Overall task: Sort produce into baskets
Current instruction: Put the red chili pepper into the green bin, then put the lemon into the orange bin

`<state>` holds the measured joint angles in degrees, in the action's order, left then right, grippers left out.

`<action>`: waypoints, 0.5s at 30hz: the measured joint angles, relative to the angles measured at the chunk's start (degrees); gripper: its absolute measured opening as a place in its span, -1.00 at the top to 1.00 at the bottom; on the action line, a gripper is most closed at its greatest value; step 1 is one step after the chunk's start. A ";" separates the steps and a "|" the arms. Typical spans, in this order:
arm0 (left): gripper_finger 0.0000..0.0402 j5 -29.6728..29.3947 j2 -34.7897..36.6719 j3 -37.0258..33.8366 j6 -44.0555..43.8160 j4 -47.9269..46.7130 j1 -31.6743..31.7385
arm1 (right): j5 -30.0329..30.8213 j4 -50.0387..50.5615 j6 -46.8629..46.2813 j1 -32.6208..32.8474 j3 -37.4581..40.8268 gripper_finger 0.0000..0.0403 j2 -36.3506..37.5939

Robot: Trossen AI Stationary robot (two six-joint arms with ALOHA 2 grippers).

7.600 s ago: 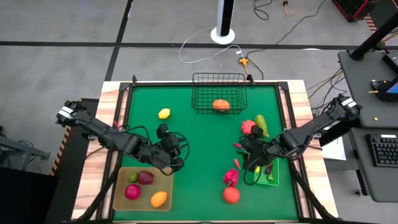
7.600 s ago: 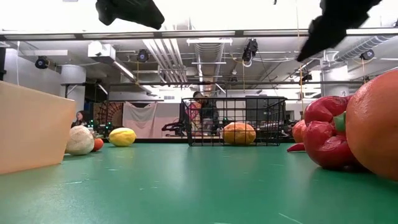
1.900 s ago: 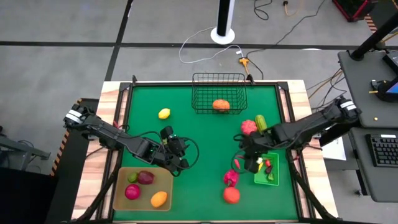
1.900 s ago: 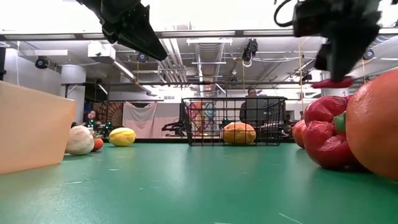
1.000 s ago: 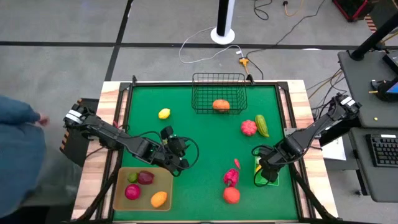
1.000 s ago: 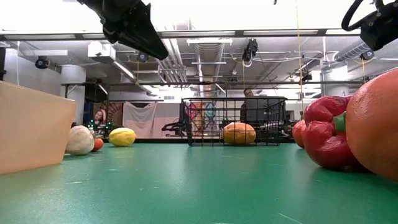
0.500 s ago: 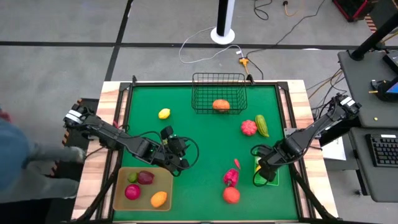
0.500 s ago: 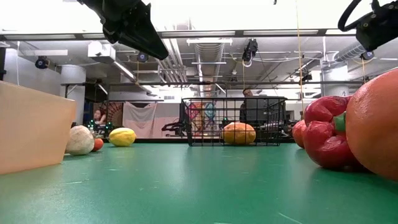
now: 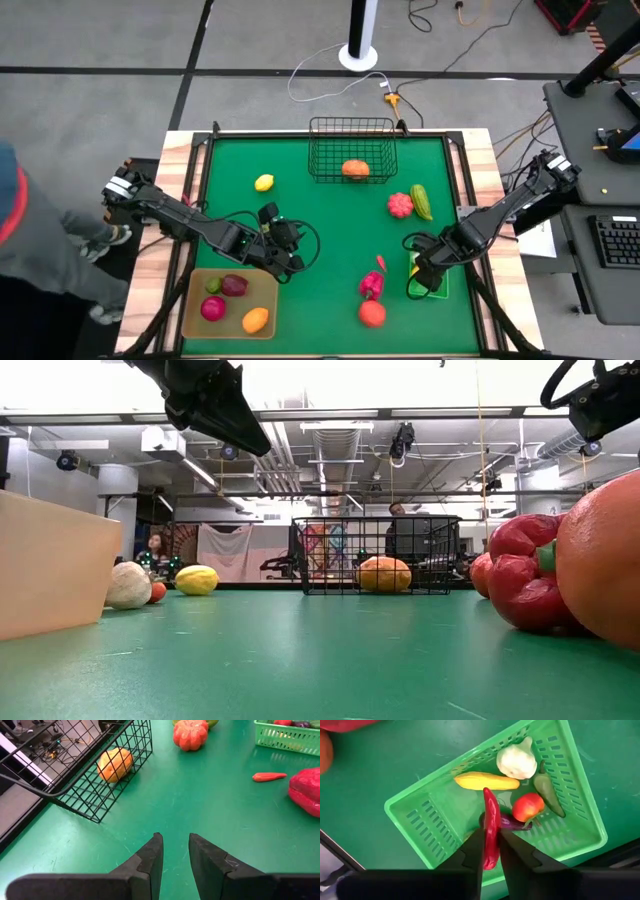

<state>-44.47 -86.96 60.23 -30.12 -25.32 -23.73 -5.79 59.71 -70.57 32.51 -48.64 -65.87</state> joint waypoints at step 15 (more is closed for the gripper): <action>0.62 -0.02 0.00 0.00 -0.97 0.00 0.00 | 1.82 -0.01 0.93 -0.02 0.02 0.32 0.00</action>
<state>-44.49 -86.96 60.23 -31.09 -25.32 -23.73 -3.98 59.70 -69.63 32.49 -48.62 -65.87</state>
